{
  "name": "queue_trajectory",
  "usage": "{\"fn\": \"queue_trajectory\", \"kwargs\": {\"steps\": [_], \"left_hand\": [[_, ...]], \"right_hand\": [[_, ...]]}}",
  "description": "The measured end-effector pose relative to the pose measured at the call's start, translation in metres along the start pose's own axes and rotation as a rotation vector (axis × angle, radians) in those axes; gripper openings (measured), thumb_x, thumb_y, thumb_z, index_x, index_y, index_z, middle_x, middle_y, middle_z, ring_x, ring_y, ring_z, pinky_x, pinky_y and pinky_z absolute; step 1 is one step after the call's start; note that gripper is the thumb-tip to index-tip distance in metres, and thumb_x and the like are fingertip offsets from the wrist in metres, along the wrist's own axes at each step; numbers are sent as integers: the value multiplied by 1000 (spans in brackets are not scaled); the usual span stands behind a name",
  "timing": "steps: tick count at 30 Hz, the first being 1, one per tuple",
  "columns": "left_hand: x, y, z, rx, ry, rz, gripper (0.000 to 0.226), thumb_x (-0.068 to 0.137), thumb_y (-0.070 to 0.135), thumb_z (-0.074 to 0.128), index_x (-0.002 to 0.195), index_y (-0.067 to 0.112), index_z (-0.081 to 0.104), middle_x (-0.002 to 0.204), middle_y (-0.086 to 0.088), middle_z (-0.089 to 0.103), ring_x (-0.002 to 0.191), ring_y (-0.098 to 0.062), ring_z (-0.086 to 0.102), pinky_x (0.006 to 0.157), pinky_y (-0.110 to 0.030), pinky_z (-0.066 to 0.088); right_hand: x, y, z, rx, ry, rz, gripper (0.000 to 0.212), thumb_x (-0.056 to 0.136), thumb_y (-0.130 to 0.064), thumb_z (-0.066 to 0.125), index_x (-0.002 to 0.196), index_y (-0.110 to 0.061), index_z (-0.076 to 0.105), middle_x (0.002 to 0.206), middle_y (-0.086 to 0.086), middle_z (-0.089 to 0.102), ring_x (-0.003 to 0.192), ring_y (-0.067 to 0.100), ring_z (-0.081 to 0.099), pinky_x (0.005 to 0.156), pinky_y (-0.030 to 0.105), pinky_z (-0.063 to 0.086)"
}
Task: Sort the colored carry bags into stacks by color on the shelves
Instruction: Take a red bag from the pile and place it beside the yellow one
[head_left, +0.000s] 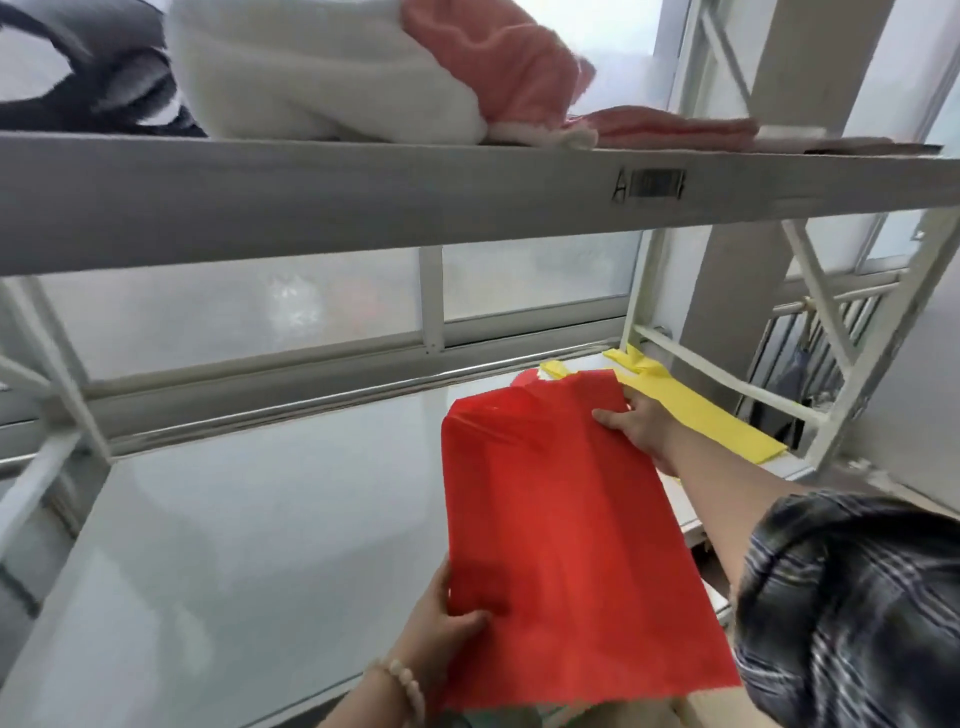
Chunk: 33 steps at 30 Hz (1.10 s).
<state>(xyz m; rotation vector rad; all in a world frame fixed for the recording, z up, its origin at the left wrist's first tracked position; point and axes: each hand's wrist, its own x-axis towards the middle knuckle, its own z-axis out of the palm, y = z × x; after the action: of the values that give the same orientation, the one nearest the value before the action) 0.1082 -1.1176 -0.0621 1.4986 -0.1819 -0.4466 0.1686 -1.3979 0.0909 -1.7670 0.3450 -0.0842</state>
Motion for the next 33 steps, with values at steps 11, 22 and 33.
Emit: {"fn": "queue_trajectory", "kwargs": {"steps": [11, 22, 33], "left_hand": [[113, 24, 40, -8, 87, -14, 81, 58, 1, 66, 133, 19, 43, 107, -3, 69, 88, -14, 68, 72, -23, 55], [172, 39, 93, 7, 314, -26, 83, 61, 0, 56, 133, 34, 36, 108, 0, 64, 97, -19, 62, 93, -38, 50], [200, 50, 107, 101, 530, -37, 94, 59, 5, 54, 144, 34, 27, 124, 1, 60, 100, -17, 62, 92, -30, 49]], "right_hand": [[139, 0, -28, -87, -54, -79, 44, 87, -13, 65, 130, -15, 52, 108, 12, 63, 86, 25, 61, 87, 44, 52], [250, 19, -49, -100, -276, -101, 41, 89, -7, 61, 129, -10, 52, 94, 8, 65, 75, 20, 60, 80, 40, 53], [309, 33, -32, -48, -367, -193, 41, 89, -6, 61, 127, -17, 53, 97, 6, 64, 72, 13, 60, 71, 28, 53]]}}
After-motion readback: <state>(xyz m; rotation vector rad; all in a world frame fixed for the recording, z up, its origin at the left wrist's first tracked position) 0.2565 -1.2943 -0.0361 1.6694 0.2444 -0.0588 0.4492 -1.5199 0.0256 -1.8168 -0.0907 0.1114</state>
